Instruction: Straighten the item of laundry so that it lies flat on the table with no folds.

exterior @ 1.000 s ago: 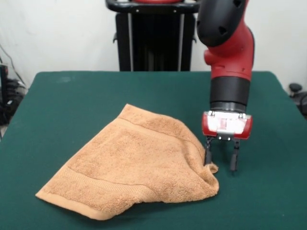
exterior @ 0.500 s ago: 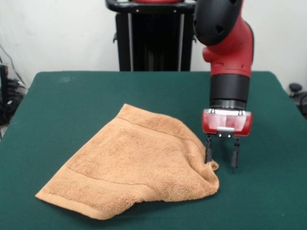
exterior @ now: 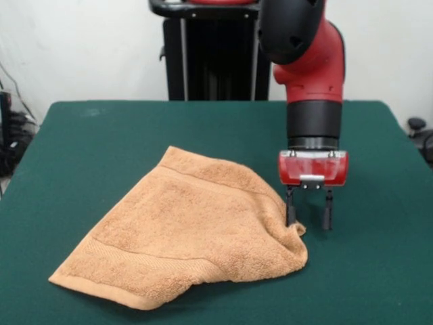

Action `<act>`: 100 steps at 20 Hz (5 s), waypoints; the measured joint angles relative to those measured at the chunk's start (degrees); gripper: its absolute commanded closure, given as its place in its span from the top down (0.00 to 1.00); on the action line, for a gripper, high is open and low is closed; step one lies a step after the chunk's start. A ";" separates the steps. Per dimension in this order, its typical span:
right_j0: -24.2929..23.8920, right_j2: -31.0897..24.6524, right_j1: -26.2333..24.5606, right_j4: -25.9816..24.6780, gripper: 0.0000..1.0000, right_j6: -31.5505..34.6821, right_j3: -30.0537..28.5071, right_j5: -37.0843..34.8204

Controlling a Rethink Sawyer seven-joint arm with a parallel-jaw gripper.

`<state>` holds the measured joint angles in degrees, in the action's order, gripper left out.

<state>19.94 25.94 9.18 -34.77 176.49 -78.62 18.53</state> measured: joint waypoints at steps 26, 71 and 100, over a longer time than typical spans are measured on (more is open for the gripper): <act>2.34 1.16 1.58 -7.04 1.00 0.00 -8.16 7.16; 4.62 8.94 -3.37 -7.77 0.00 0.00 -17.26 20.26; -5.57 -5.65 8.31 -36.99 1.00 0.02 -17.99 7.25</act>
<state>14.38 20.29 17.49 -71.76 176.51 -96.62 25.78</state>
